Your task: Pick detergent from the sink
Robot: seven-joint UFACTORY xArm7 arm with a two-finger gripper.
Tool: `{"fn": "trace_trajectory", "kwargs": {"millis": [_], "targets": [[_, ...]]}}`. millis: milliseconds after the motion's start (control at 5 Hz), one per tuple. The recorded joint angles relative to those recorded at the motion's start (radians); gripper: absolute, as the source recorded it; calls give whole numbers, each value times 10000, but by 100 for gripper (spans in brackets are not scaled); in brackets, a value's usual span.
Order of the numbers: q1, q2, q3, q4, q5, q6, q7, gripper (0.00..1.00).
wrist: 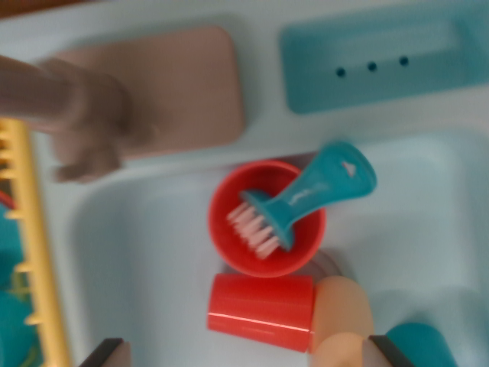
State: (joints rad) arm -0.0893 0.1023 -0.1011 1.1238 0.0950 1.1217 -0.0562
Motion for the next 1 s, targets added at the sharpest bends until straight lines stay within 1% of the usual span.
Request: {"fn": "trace_trajectory", "kwargs": {"millis": [200,400,600,800,1000], "targets": [[0,0,0,0,0,0,0,0],[-67,103,-65,-400,51,-425,-24,0],[-67,103,-65,-400,51,-425,-24,0],[-129,197,-125,-769,99,-818,-46,0],[-129,197,-125,-769,99,-818,-46,0]]}}
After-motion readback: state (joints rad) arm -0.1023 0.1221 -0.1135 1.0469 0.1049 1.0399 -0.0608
